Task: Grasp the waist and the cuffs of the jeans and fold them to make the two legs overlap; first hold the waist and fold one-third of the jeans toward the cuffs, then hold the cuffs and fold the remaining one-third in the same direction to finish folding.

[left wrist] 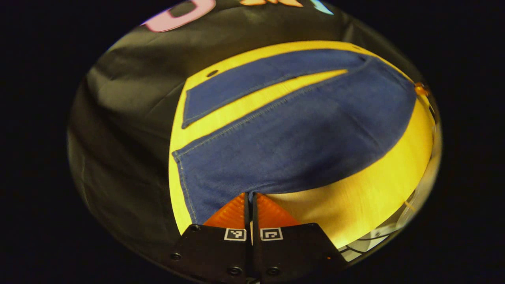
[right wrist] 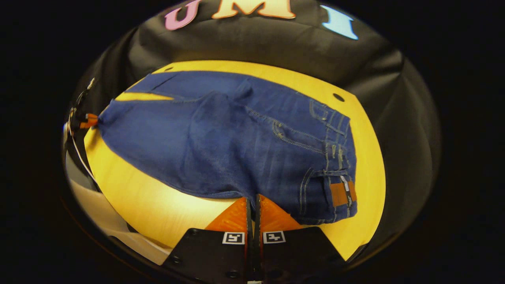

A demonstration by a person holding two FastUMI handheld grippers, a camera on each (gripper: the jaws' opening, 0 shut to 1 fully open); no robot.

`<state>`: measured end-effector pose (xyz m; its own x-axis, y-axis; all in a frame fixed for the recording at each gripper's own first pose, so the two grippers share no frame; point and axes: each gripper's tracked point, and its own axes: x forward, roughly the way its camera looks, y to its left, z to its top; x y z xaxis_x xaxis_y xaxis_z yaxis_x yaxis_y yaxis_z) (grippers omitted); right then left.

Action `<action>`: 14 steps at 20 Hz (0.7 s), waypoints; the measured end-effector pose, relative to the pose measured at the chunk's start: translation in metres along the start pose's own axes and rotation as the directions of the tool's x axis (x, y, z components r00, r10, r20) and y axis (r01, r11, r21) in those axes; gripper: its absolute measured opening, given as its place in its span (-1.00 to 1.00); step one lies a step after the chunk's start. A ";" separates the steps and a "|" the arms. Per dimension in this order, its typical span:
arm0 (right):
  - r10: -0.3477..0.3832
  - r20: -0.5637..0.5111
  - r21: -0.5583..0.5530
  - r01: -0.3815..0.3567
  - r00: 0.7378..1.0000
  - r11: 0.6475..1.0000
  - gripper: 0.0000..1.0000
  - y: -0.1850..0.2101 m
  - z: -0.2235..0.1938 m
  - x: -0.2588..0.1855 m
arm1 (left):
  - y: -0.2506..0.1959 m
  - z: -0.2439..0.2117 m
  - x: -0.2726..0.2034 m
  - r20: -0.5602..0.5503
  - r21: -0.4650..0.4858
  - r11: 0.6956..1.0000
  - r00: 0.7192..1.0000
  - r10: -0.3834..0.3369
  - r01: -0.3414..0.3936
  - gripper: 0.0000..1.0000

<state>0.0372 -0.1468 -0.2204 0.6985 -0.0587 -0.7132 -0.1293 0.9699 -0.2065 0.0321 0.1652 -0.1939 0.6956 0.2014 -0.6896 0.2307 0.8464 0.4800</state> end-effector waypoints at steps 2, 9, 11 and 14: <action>-0.025 0.062 0.064 0.021 0.998 0.998 -0.94 -0.004 0.029 -0.010 | 0.012 0.029 -0.018 0.057 -0.041 0.997 0.996 0.067 -0.064 -1.00; -0.128 0.243 0.114 0.102 0.962 0.988 -0.94 -0.019 0.149 -0.014 | 0.068 0.181 -0.011 0.162 0.010 0.976 0.964 0.212 -0.217 -1.00; -0.143 0.274 0.123 0.113 0.951 0.986 -0.94 -0.030 0.182 0.002 | 0.076 0.213 0.007 0.170 0.034 0.970 0.958 0.232 -0.241 -1.00; -0.157 0.300 0.111 0.129 0.941 0.985 -0.95 -0.048 0.230 0.034 | 0.087 0.257 0.042 0.165 0.043 0.966 0.956 0.245 -0.255 -1.00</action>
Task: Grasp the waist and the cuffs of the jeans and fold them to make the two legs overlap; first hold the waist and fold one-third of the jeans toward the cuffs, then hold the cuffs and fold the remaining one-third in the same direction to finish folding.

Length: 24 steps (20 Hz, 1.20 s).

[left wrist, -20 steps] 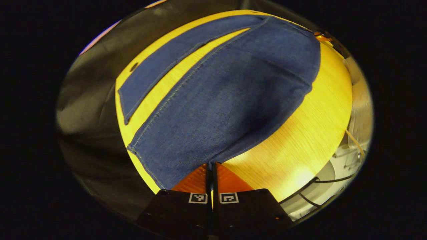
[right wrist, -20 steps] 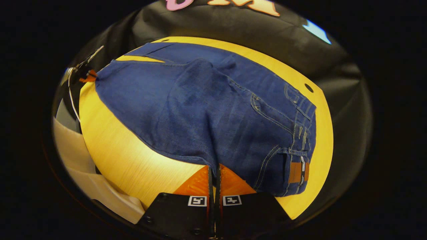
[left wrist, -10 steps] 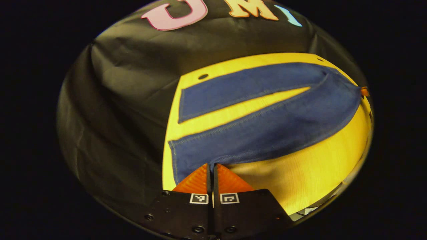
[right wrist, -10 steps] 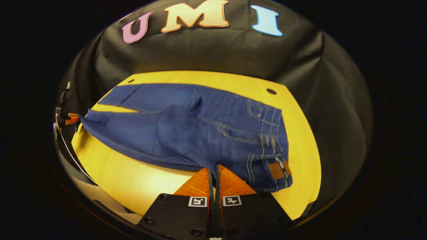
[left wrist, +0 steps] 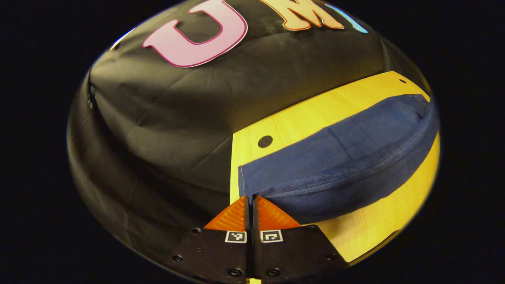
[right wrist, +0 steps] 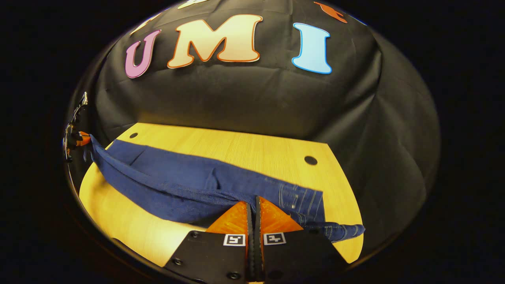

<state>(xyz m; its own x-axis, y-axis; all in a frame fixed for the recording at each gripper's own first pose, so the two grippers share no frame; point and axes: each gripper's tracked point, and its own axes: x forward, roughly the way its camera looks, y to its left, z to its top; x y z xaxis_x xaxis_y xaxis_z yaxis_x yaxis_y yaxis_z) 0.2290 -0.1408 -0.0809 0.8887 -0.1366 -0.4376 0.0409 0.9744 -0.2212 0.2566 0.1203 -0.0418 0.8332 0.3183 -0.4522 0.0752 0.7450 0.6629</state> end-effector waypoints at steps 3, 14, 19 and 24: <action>0.001 -0.009 -0.001 -0.001 1.000 1.000 -0.95 -0.004 0.015 0.058 | -0.007 0.015 0.047 -0.035 -0.011 1.000 0.999 0.017 -0.018 -1.00; 0.085 -0.163 0.163 -0.058 0.983 0.985 -0.71 -0.001 -0.034 0.169 | -0.055 0.020 0.114 -0.024 -0.080 0.990 0.993 0.113 -0.115 -1.00; 0.102 -0.106 0.233 -0.075 0.989 0.970 0.97 -0.031 -0.011 0.149 | -0.083 0.056 0.093 0.112 -0.288 0.958 0.993 0.020 0.013 1.00; 0.041 -0.095 0.241 -0.017 0.995 0.970 0.97 -0.102 -0.014 0.092 | -0.080 0.098 0.047 0.269 -0.445 0.883 0.963 -0.027 0.149 0.90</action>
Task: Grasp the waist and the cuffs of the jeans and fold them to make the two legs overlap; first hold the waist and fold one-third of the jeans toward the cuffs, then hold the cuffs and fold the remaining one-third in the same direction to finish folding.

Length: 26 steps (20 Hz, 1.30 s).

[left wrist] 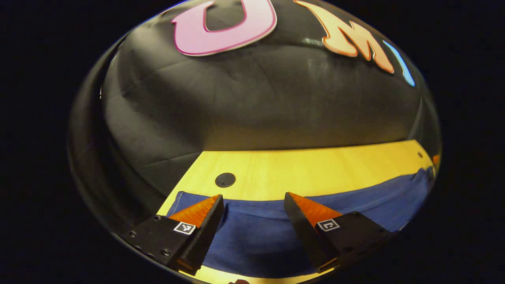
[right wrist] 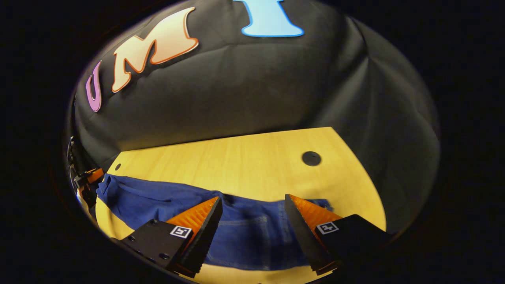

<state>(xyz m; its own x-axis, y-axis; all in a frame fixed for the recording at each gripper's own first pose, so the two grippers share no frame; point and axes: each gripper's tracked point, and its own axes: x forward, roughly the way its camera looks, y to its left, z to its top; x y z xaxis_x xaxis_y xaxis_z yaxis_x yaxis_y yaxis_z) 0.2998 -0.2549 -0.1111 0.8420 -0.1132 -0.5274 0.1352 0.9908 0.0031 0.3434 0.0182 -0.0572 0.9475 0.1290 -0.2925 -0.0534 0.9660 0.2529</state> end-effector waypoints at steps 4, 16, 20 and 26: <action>-0.054 -0.074 -0.016 0.053 0.996 0.998 0.97 -0.059 -0.036 -0.025 | 0.003 -0.014 0.005 0.030 -0.021 0.999 0.999 -0.039 0.039 0.92; 0.000 -0.214 0.122 0.027 0.977 0.992 0.93 -0.087 -0.109 -0.006 | 0.003 -0.010 0.006 -0.032 0.025 1.000 0.999 0.009 -0.008 0.92; -0.001 -0.196 0.110 0.023 0.981 0.994 0.96 -0.088 -0.110 -0.004 | 0.004 -0.008 0.007 -0.019 0.017 0.999 0.999 0.038 -0.037 0.92; -0.014 -0.220 0.207 0.061 0.975 0.976 0.02 -0.080 -0.114 0.001 | -0.001 -0.009 0.004 -0.011 -0.001 0.999 0.999 0.033 -0.033 0.92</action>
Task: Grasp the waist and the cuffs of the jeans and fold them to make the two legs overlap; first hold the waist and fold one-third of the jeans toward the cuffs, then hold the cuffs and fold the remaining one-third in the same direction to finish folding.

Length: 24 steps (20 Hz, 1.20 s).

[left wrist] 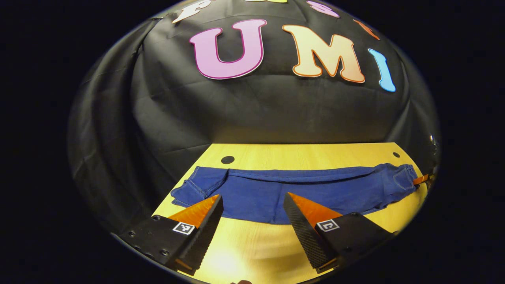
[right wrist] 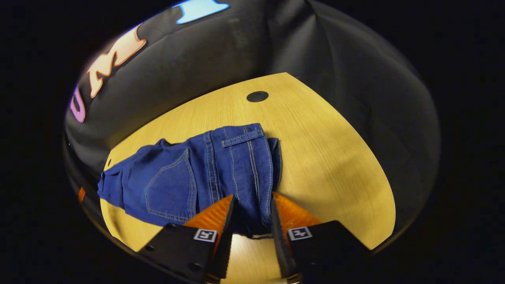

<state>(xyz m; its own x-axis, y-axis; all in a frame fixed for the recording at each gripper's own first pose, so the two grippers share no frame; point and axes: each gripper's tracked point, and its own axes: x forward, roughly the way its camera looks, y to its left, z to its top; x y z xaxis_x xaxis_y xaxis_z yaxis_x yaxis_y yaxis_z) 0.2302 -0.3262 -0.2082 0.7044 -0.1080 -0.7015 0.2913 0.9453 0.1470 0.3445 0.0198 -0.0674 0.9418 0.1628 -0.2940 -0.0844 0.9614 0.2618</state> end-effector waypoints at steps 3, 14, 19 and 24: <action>0.030 0.025 -0.050 -0.029 0.999 0.998 -0.43 0.003 0.002 -0.001 | -0.009 -0.002 -0.004 -0.005 0.006 1.000 1.000 -0.006 0.006 0.92; -0.001 0.097 -0.072 0.008 0.995 0.997 -0.91 0.015 0.019 -0.016 | -0.002 -0.016 -0.006 -0.019 -0.048 0.999 1.000 -0.019 0.018 0.92; 0.123 0.262 0.005 -0.129 0.957 0.992 -0.95 0.067 0.065 -0.068 | 0.019 -0.021 -0.001 -0.016 -0.082 0.996 0.999 -0.043 0.042 1.00; 0.328 0.348 0.007 -0.352 0.878 0.936 -0.95 0.163 0.089 -0.133 | 0.040 -0.020 0.004 0.001 -0.079 0.992 0.995 -0.096 0.095 0.91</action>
<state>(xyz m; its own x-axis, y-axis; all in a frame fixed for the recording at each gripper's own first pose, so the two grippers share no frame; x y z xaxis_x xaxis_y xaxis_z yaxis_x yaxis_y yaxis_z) 0.2415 -0.1857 -0.0283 0.9396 0.1082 -0.3249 0.0286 0.9206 0.3894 0.3380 0.0630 -0.0769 0.9459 0.0700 -0.3169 -0.0199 0.9871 0.1588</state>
